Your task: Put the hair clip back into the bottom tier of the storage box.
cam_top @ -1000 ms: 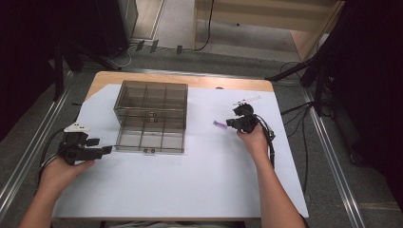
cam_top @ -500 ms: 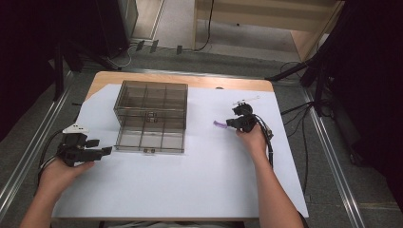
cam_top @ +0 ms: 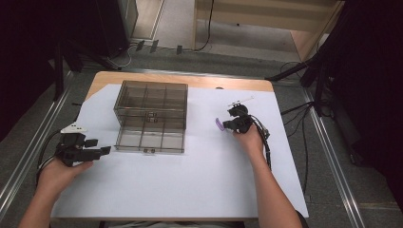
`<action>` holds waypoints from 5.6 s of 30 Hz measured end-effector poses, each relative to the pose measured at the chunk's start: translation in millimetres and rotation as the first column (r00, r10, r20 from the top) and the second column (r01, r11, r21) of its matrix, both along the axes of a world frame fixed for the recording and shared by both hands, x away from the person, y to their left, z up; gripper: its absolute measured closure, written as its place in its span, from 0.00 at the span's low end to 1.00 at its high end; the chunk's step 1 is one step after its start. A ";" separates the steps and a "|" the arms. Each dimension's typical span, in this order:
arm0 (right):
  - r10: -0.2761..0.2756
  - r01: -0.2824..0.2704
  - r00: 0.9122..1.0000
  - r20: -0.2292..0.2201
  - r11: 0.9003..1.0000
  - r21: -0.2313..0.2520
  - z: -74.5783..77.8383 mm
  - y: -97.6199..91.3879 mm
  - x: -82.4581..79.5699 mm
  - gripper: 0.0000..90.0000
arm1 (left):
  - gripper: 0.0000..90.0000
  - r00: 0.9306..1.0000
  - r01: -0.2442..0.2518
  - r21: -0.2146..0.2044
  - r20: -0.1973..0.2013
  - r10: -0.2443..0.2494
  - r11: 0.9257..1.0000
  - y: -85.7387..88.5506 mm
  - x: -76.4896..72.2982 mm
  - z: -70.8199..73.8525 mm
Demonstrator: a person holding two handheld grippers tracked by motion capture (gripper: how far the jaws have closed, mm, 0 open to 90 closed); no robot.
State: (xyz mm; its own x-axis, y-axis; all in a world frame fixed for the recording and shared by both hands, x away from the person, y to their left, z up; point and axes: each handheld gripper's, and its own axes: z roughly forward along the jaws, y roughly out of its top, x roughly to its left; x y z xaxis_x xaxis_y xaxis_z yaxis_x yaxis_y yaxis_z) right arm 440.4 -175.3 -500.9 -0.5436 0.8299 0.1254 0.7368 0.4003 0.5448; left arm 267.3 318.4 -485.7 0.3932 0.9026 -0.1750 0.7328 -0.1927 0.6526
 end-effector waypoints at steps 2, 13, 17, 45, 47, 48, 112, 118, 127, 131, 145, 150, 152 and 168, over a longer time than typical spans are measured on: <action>0.004 -0.004 1.000 -0.002 1.000 -0.006 0.3 0.1 -0.6 1.00 | 0.40 1.000 0.005 -0.005 -0.003 -0.005 1.000 -0.5 1.2 0.0; -0.007 0.007 1.000 -0.021 1.000 0.019 16.6 -2.1 -4.1 0.87 | 0.40 1.000 0.010 -0.004 -0.007 -0.010 1.000 -0.8 3.6 -0.2; 0.017 -0.017 0.999 -0.026 1.000 0.003 23.1 -0.6 -4.6 0.82 | 0.40 1.000 0.005 0.002 0.000 -0.005 1.000 -1.1 3.3 -0.4; 0.086 -0.097 0.994 -0.070 0.982 -0.165 27.0 23.9 -0.6 0.77 | 0.40 1.000 -0.014 0.006 -0.008 0.014 1.000 2.6 -4.1 -2.1; 0.083 -0.095 0.994 -0.074 0.979 -0.179 25.5 26.8 0.3 0.77 | 0.40 1.000 -0.015 0.008 -0.011 0.015 1.000 3.1 -5.1 -2.0; 0.083 -0.095 0.994 -0.074 0.979 -0.179 25.5 26.8 0.3 0.77 | 0.40 1.000 -0.015 0.008 -0.011 0.015 1.000 3.1 -5.1 -2.0; 0.059 -0.081 0.991 -0.121 0.979 -0.185 18.9 36.1 9.9 0.86 | 0.40 1.000 -0.011 0.001 -0.012 0.011 1.000 4.2 -8.7 -1.9; 0.070 -0.089 0.991 -0.110 0.979 -0.181 26.4 36.3 5.6 0.86 | 0.40 1.000 -0.010 0.003 -0.012 0.010 1.000 3.9 -8.6 -2.3; 0.099 -0.115 0.990 -0.097 0.979 -0.166 36.0 36.7 -1.9 0.86 | 0.40 1.000 -0.009 0.003 -0.013 0.009 1.000 3.2 -8.2 -2.1; 0.109 -0.125 0.989 -0.101 0.978 -0.169 38.3 39.3 -5.2 0.86 | 0.40 1.000 -0.014 0.003 -0.010 0.014 1.000 4.2 -8.5 -2.0; 0.173 -0.185 0.981 -0.083 0.967 -0.173 49.7 52.2 -18.2 0.86 | 0.40 1.000 -0.010 0.003 -0.012 0.010 1.000 3.4 -8.4 -1.9; 0.192 -0.204 0.978 -0.085 0.965 -0.167 51.4 56.9 -21.2 0.86 | 0.40 1.000 -0.012 0.003 -0.011 0.012 1.000 3.7 -8.3 -2.1; 0.199 -0.211 0.976 -0.088 0.965 -0.158 51.9 58.6 -22.2 0.86 | 0.40 1.000 -0.014 0.001 -0.012 0.014 1.000 3.6 -8.4 -2.1; 0.257 -0.268 0.962 -0.093 0.952 -0.148 54.9 76.9 -32.1 0.85 | 0.40 1.000 -0.014 0.002 -0.009 0.014 1.000 4.1 -8.3 -1.9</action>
